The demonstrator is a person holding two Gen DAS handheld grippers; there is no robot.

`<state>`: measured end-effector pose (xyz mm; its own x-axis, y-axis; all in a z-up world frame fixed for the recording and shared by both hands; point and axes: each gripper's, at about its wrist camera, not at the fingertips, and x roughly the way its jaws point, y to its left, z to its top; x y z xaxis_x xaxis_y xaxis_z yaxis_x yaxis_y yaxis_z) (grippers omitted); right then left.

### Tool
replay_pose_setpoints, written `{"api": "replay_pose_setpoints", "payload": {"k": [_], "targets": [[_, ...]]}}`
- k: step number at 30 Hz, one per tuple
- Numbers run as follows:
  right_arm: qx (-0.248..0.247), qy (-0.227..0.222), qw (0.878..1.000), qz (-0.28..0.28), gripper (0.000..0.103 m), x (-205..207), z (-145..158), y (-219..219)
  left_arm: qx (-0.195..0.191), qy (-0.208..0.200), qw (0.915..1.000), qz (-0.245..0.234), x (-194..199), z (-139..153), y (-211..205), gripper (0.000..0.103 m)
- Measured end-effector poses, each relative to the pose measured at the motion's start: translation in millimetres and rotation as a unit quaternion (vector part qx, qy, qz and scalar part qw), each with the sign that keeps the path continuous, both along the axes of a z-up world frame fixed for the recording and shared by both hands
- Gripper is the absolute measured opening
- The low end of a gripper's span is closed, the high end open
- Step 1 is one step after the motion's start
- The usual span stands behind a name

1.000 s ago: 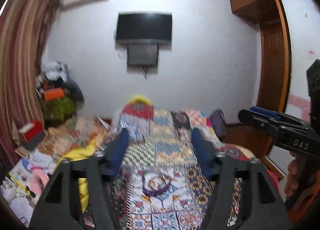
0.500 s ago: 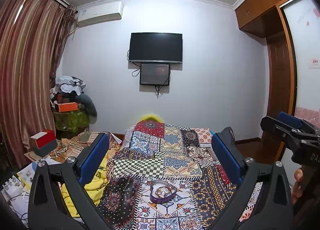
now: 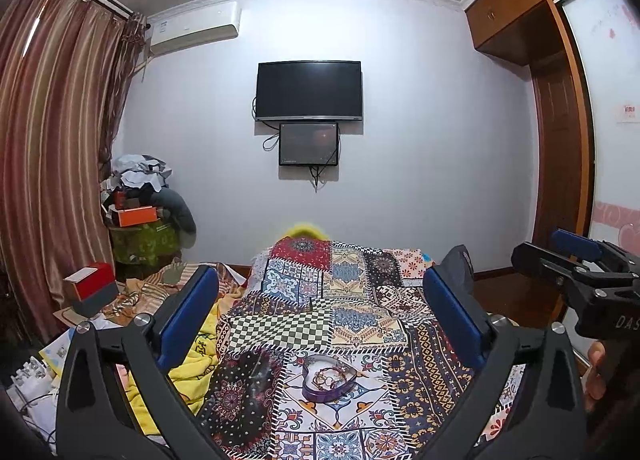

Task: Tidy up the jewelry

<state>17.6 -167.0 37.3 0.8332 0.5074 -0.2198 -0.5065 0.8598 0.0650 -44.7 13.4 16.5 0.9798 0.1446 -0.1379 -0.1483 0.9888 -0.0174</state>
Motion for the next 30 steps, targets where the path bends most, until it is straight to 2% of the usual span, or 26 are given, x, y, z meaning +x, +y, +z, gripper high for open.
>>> {"api": "replay_pose_setpoints", "payload": {"k": [30], "targets": [[-0.008,0.014,1.0,0.016,0.103,0.0,1.0,8.6,-0.01,0.012,0.9998,0.011,5.9,-3.3,8.2,0.102]]}}
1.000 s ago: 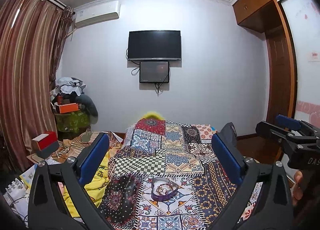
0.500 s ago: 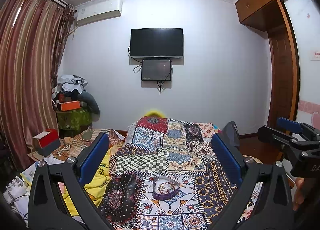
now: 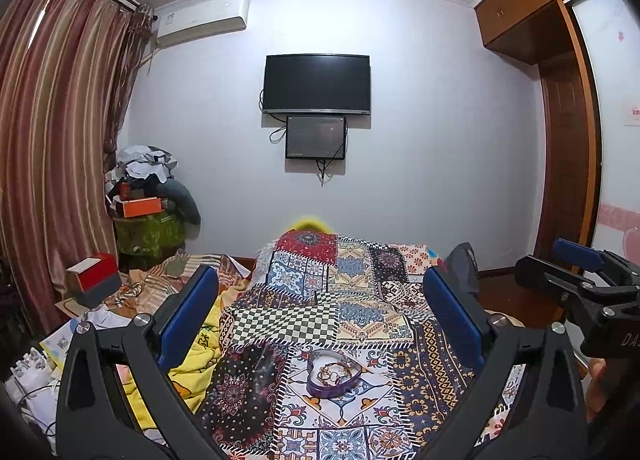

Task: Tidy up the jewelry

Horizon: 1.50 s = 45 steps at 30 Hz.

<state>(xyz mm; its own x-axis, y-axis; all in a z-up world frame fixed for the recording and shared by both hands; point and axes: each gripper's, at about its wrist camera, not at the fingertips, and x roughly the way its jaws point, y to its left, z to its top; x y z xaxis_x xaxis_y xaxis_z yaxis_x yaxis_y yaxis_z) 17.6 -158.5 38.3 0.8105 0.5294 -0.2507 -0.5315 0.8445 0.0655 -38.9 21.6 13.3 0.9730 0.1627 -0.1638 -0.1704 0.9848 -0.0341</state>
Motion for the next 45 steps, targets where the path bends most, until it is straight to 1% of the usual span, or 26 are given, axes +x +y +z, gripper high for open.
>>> {"api": "replay_pose_setpoints", "payload": {"k": [21,34,45], "targets": [[-0.004,0.002,1.0,0.0,0.103,-0.6,-0.5,0.8,0.004,0.01,0.9999,-0.006,2.2,-4.1,-2.6,0.102],[-0.003,0.004,1.0,-0.004,0.103,0.7,-0.5,0.9,-0.016,0.016,0.9996,-0.016,7.5,-5.1,1.3,0.103],[-0.003,0.006,1.0,-0.005,0.103,2.4,-2.9,-0.3,-0.025,0.02,0.9992,-0.022,10.2,-7.3,3.9,0.103]]}}
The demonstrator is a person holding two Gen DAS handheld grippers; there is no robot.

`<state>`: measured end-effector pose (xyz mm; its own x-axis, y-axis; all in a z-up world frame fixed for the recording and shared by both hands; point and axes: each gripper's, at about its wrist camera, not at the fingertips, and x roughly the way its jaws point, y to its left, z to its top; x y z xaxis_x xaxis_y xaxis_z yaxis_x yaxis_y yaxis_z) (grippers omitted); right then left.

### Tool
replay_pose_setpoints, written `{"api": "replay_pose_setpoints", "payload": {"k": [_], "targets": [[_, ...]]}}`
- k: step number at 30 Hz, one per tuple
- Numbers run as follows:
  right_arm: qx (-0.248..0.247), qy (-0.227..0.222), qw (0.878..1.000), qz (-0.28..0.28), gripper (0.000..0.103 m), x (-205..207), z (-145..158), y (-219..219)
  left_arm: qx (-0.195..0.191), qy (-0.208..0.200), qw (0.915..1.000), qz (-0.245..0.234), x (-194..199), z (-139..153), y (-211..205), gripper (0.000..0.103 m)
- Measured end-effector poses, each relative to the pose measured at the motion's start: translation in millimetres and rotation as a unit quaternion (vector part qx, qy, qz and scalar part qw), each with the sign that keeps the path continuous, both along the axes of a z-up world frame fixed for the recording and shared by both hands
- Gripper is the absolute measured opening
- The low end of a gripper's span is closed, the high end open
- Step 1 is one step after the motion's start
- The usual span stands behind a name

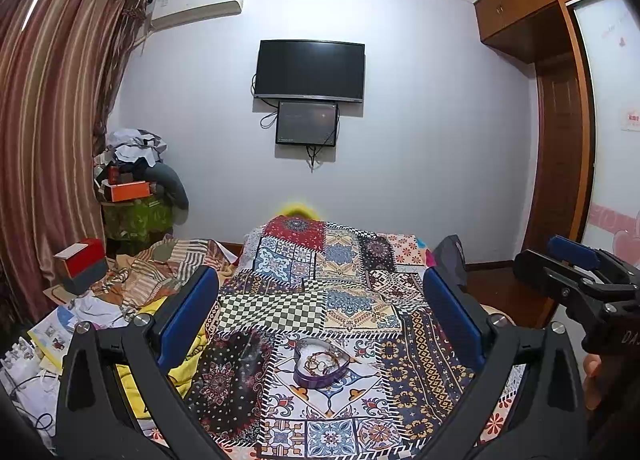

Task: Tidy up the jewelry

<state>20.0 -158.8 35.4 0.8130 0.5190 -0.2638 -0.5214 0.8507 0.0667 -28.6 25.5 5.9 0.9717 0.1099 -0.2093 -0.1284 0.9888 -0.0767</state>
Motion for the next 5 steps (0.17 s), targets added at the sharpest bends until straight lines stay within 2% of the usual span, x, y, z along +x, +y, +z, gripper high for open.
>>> {"api": "replay_pose_setpoints", "payload": {"k": [5], "targets": [[0.0,0.002,1.0,0.0,0.103,0.8,-0.5,1.2,-0.003,0.0,1.0,-0.002,-0.2,-0.4,2.9,0.103]]}}
